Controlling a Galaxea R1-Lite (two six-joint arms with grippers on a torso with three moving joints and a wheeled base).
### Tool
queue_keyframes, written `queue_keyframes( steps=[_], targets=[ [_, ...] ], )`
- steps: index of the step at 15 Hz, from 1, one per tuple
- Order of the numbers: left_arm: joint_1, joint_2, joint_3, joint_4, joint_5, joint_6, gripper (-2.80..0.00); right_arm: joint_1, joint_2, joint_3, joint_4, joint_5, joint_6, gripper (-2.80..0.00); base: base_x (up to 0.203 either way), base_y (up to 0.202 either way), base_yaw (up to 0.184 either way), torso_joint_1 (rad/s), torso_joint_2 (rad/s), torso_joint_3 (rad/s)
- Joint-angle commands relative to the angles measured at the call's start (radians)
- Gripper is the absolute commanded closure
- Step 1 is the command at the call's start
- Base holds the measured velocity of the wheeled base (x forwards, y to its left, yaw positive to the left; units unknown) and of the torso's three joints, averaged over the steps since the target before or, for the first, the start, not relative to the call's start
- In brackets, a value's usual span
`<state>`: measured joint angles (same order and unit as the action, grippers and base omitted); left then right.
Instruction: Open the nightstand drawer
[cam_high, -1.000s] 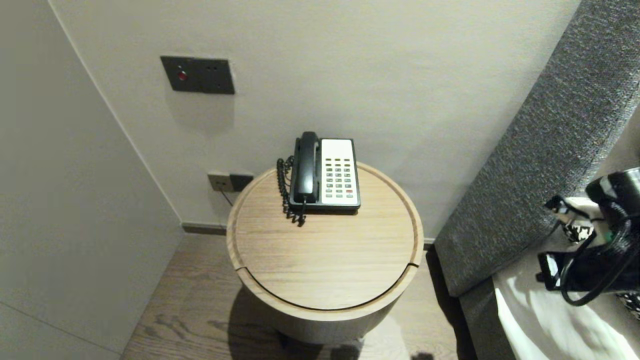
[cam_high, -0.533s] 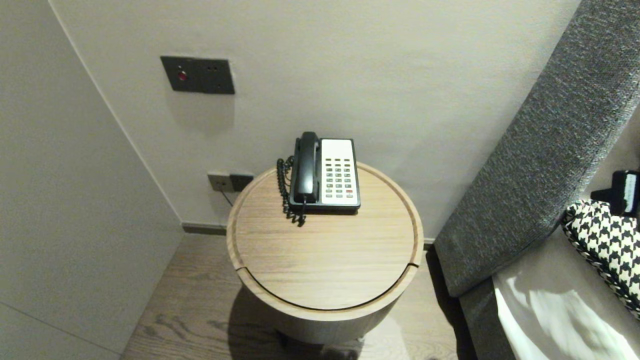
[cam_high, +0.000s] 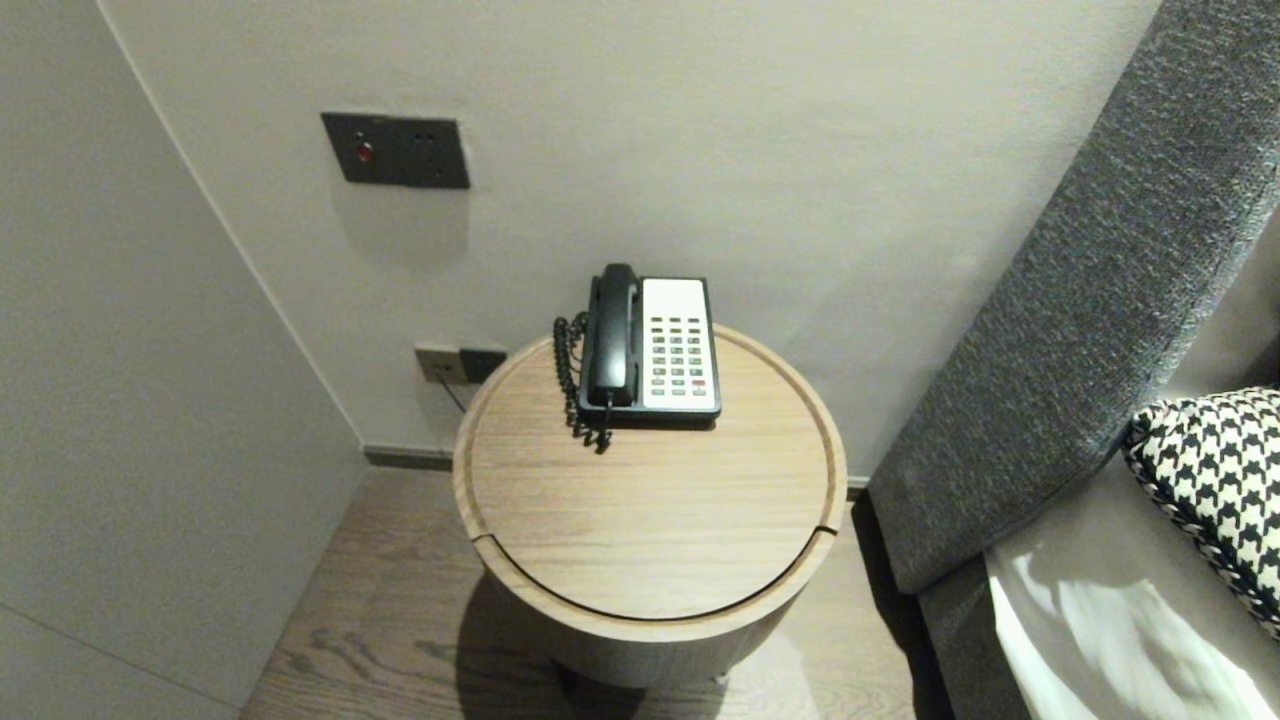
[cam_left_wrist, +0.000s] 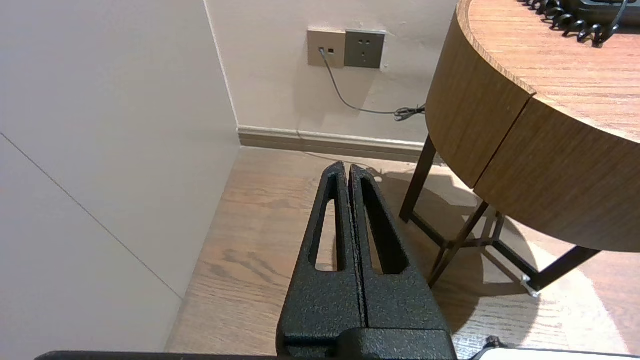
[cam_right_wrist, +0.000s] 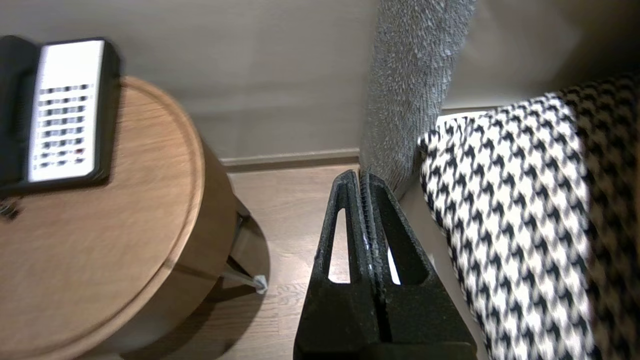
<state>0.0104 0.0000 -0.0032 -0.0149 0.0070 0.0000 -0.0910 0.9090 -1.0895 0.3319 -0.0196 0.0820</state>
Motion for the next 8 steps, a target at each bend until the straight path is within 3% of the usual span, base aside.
queue_keyframes(
  steps=[1, 8],
  targets=[
    [0.0, -0.002, 0.0, 0.0, 0.001, 0.0, 0.0, 0.013, -0.225, 0.13, 0.002, -0.001, -0.002, 0.0, 0.0, 0.0, 0.0, 0.0, 0.0, 0.0],
    [0.0, -0.002, 0.0, 0.0, 0.001, 0.0, 0.0, 0.067, -0.656, 0.709, -0.035, -0.008, -0.044, 0.0, 0.0, 0.0, 0.0, 0.0, 0.0, 0.0]
  ],
)
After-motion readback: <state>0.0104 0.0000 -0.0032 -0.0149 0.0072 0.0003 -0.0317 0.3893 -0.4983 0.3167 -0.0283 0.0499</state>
